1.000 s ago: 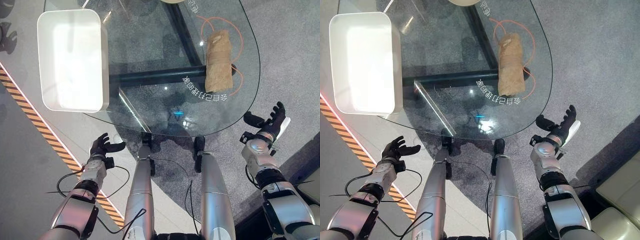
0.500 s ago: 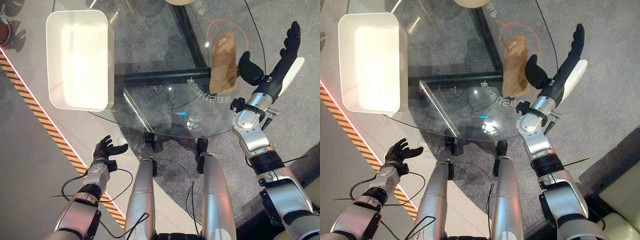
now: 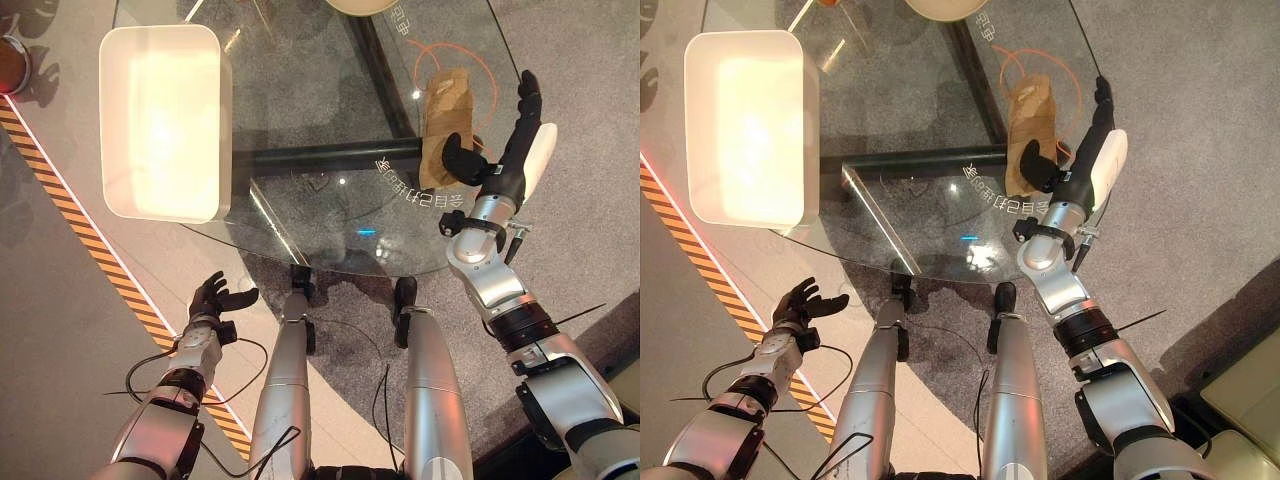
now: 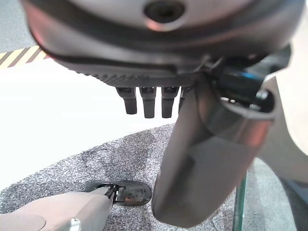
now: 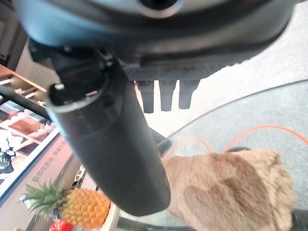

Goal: Wipe the table with a cloth and put it in the basket.

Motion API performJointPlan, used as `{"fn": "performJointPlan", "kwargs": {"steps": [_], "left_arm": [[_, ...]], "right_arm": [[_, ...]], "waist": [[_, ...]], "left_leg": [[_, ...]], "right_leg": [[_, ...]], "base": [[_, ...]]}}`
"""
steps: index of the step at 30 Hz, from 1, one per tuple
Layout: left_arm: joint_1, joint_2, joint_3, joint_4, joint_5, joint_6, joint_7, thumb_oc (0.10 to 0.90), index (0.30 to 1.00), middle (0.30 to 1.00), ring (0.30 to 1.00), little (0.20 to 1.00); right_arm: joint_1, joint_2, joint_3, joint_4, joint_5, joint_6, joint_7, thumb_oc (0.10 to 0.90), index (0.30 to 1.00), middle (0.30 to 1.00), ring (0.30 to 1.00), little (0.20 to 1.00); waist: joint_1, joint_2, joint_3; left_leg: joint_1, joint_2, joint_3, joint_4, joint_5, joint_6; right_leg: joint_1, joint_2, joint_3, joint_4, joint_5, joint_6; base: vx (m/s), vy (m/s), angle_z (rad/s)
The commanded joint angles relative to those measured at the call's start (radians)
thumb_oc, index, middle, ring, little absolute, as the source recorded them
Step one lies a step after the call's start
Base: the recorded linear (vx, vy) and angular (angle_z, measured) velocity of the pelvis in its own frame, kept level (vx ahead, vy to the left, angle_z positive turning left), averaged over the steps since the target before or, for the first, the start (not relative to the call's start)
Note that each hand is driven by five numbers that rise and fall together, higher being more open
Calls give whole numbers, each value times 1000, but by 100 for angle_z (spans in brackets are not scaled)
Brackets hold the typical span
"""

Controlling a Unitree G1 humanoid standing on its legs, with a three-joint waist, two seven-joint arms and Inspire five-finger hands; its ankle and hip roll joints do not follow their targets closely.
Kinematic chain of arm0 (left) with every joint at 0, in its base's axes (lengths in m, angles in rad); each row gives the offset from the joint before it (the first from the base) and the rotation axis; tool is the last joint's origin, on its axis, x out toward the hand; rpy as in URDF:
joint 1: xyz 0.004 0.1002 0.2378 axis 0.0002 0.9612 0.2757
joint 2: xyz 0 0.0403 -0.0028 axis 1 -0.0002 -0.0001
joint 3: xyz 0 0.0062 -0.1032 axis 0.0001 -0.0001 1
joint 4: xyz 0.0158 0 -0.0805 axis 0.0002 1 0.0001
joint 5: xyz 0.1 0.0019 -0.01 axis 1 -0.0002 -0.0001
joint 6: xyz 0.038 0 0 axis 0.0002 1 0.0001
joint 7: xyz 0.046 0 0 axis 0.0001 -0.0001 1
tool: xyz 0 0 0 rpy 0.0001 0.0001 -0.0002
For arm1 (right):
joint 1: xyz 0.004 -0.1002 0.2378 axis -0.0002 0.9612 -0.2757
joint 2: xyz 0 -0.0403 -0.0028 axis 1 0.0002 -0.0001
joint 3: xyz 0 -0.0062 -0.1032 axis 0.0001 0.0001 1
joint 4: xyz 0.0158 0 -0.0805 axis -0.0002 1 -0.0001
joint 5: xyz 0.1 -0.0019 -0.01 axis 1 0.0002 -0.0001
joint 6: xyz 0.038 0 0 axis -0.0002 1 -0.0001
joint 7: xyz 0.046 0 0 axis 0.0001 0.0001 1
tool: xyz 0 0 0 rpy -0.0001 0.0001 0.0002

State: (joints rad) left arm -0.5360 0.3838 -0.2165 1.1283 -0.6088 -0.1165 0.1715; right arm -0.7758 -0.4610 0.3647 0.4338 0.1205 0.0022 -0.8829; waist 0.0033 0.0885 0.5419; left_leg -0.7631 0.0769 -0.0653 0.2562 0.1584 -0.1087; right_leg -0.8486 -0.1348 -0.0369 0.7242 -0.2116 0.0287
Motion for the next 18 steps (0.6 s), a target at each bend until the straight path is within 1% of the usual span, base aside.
{"fn": "performJointPlan", "kwargs": {"steps": [1,5,12,18], "left_arm": [[30,-15,21,52,12,-41,37,800,900,900,900,900],[39,-22,17,46,14,-43,40,800,900,900,900,900],[42,-39,11,42,25,-43,44,800,900,900,900,900],[47,-51,6,44,23,-51,52,800,900,900,900,900]], "right_arm": [[-109,-18,7,-48,-13,-28,10,800,900,900,900,900],[-111,-2,28,-70,-29,0,28,800,900,900,900,900],[-114,20,65,-86,-36,71,53,800,900,900,900,900],[-118,29,82,-66,-15,95,73,800,900,900,900,900]], "waist": [[-9,16,-22],[-6,19,-22],[-4,22,-22],[-2,25,-22]], "left_leg": [[21,-92,96,124,-151,77],[26,-94,97,121,-147,78],[32,-95,100,116,-143,79],[31,-95,102,111,-137,80]], "right_leg": [[65,51,-34,-225,107,-35],[66,51,-35,-221,107,-36],[66,51,-36,-216,106,-38],[63,52,-37,-215,108,-40]], "base": [[0,0,0],[0,0,0],[0,0,0],[0,0,0]]}}
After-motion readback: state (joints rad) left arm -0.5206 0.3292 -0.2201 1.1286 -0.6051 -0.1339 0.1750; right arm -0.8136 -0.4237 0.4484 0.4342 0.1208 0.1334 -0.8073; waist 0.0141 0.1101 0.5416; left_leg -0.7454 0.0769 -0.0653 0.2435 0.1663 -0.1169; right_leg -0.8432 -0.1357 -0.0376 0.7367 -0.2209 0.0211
